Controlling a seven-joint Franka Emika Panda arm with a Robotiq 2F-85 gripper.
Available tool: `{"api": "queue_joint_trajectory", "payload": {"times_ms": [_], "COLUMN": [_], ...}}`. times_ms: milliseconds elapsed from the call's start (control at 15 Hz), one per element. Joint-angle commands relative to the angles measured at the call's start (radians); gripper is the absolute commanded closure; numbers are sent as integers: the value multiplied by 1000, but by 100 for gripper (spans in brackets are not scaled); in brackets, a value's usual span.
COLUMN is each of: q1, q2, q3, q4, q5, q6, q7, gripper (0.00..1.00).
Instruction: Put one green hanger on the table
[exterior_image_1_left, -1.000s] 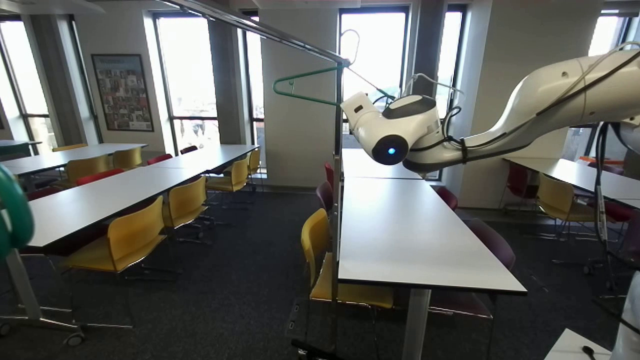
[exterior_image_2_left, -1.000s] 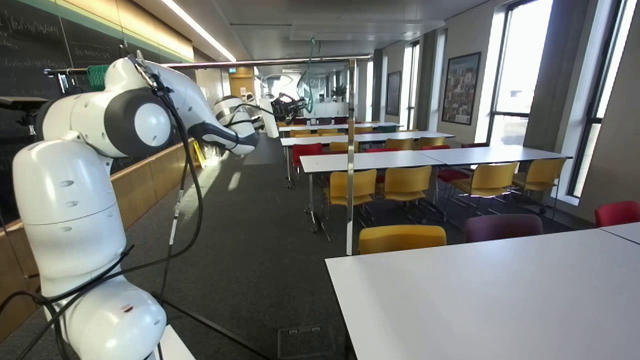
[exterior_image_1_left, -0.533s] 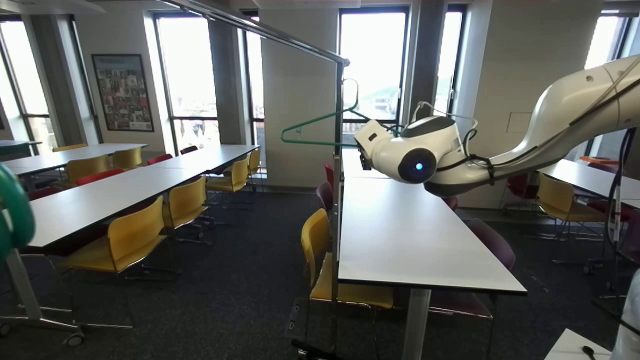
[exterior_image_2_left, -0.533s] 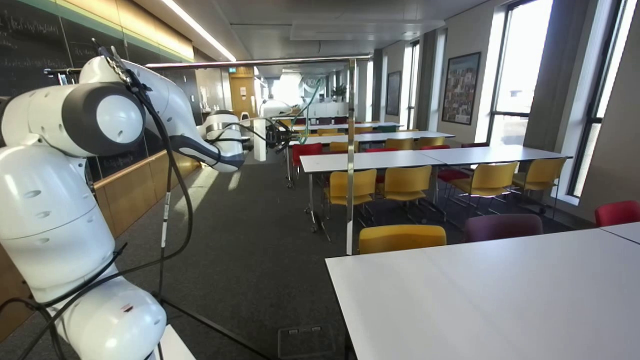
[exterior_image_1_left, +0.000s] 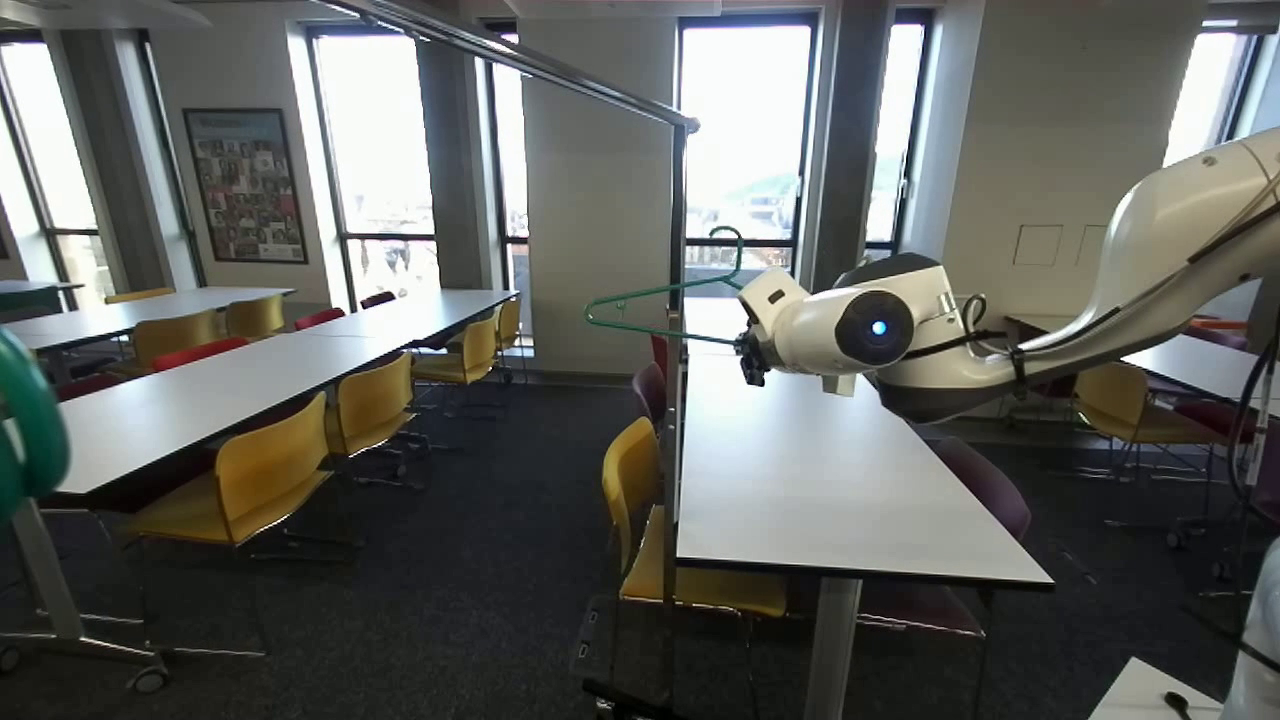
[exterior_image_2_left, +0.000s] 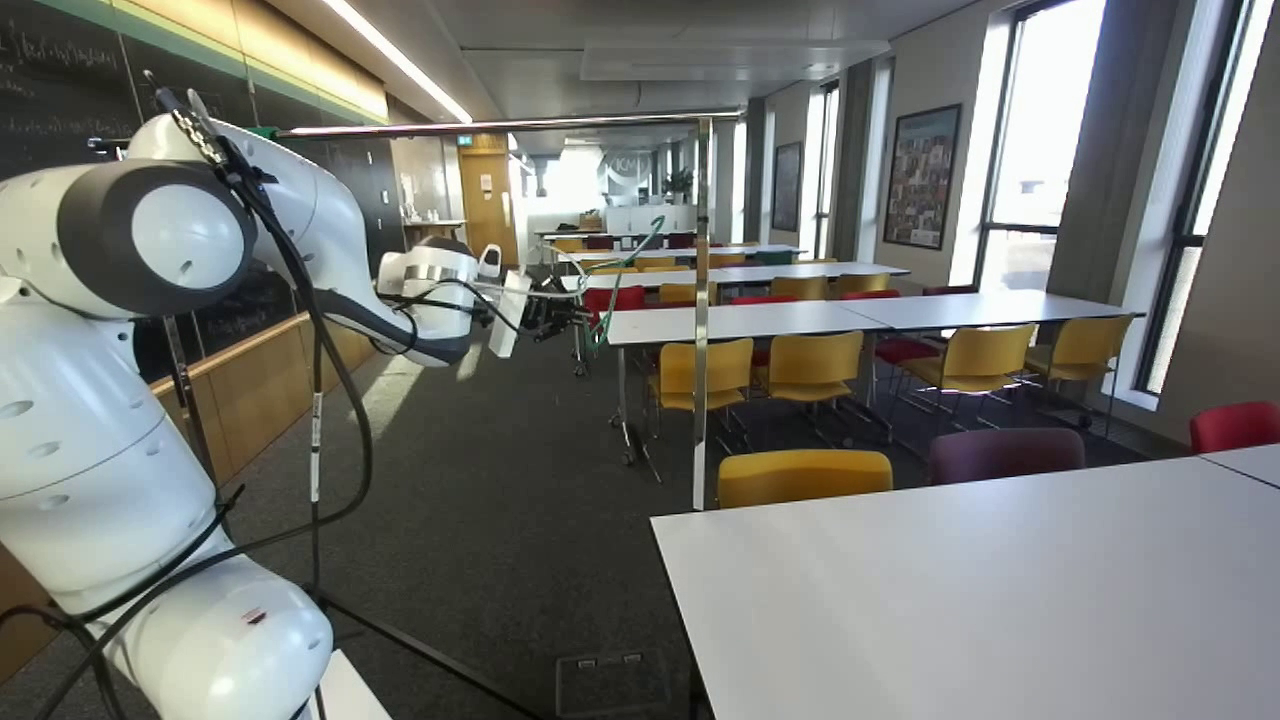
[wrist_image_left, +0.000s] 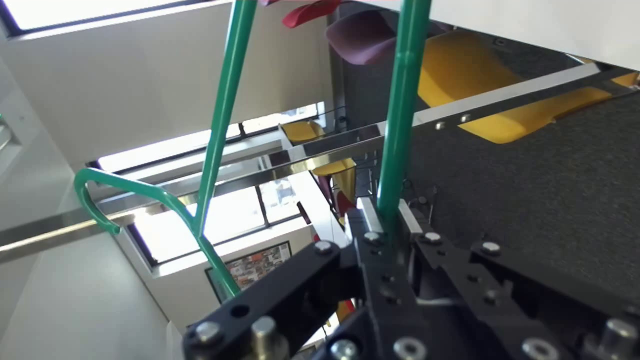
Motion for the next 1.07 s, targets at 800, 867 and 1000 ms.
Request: {"api": "queue_joint_trajectory", "payload": {"times_ms": [800,867,1000], "q1": [-63,-73,-96], "q2": [-84,-80,-71], "q3": [-21,-25,-36], "q4": [-161,-161,-161], "q5": [483,515,582], "q6": [-66,-89,-131], "q7": [187,197,214], "gripper": [97,97,97]}}
